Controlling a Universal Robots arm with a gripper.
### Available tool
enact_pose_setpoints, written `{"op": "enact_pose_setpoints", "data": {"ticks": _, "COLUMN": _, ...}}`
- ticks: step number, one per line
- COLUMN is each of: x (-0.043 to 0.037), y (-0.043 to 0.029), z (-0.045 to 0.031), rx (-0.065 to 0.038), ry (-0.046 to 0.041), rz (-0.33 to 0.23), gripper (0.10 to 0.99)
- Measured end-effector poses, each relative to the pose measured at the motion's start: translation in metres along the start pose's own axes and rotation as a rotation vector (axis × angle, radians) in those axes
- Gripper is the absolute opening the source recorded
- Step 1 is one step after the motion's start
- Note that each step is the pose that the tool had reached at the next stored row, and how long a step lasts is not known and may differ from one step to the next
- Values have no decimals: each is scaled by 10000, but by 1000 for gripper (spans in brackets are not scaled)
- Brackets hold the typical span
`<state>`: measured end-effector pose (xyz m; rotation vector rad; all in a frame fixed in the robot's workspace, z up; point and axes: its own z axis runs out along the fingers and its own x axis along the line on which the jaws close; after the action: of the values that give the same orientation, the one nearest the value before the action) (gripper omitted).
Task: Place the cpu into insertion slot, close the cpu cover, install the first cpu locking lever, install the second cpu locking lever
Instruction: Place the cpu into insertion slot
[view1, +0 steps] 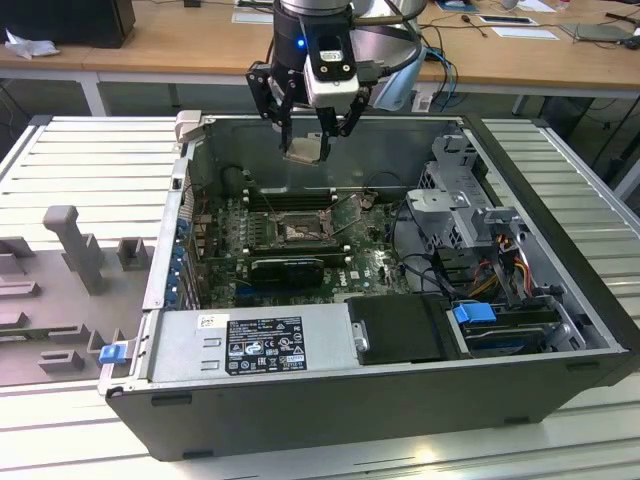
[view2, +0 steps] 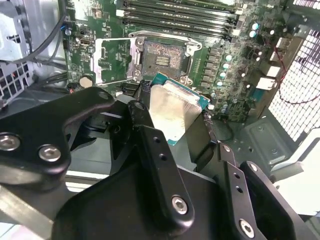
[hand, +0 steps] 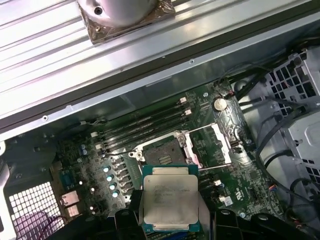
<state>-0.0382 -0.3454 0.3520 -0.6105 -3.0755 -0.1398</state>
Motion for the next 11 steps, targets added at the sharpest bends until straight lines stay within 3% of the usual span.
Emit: {"op": "enact_pose_setpoints", "data": {"ticks": 11, "x": 0, "y": 0, "z": 1, "rx": -24, "ry": -103, "rz": 1180, "gripper": 529}}
